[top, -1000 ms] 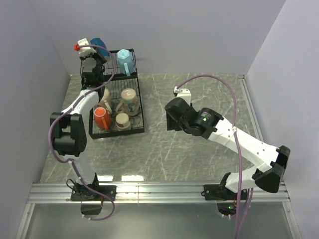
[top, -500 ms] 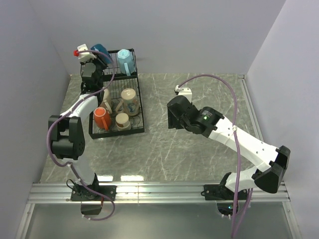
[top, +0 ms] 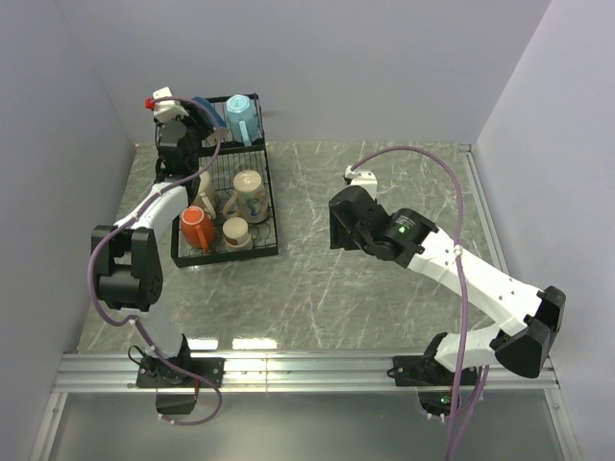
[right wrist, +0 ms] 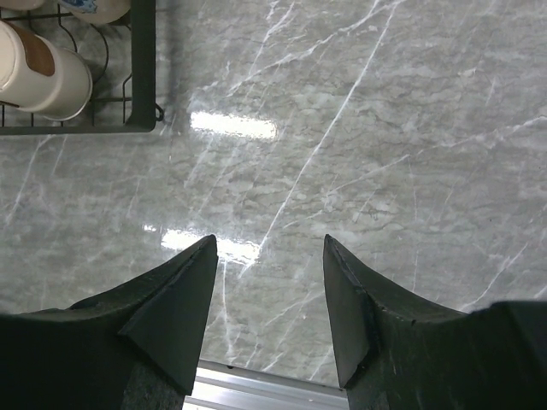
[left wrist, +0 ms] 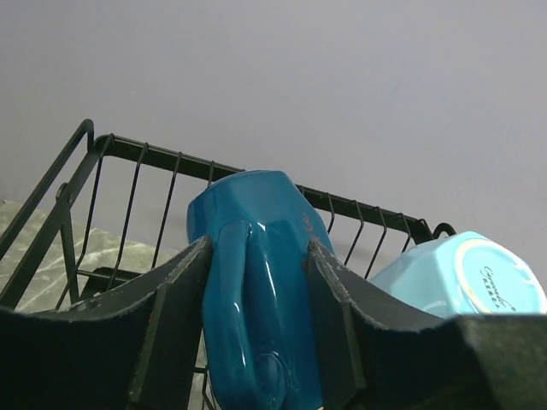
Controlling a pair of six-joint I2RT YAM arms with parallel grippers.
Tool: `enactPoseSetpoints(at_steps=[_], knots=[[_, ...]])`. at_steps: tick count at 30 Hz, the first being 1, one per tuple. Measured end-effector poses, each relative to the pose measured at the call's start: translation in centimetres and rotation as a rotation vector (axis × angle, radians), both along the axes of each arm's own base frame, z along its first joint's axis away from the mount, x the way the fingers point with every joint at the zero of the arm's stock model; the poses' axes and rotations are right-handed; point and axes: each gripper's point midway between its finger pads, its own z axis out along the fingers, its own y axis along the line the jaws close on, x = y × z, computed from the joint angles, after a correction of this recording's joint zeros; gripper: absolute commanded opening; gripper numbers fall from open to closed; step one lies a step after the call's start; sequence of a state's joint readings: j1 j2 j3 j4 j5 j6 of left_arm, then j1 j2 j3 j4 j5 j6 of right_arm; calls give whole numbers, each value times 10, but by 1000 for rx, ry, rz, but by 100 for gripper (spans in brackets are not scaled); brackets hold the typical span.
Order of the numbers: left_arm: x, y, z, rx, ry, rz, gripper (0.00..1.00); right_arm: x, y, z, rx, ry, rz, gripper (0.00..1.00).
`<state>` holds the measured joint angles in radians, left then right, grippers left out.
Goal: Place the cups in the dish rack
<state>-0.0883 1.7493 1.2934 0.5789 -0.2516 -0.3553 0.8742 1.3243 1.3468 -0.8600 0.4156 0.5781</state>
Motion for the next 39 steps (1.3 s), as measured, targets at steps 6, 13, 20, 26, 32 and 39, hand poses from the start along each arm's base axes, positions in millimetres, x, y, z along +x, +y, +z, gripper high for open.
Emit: enactPoseSetpoints(at_steps=[6,13,20,26,32,39], knots=[[4,5,-5,1,76,13,99,0,1,0,5,6,4,59],[16,4,-12,-50,189,-114,99,-1,2,-1,9,10,9,59],[30,21,1,-153,272,-225,99,-1,2,-2,6,14,9,59],[36,26,10,-167,306,-281,99,1,5,-3,0,17,12,58],[42,22,9,-166,352,-351,99,5,9,-4,-12,21,25,58],[36,18,-5,-172,409,-374,99,7,14,-5,-15,30,40,57]])
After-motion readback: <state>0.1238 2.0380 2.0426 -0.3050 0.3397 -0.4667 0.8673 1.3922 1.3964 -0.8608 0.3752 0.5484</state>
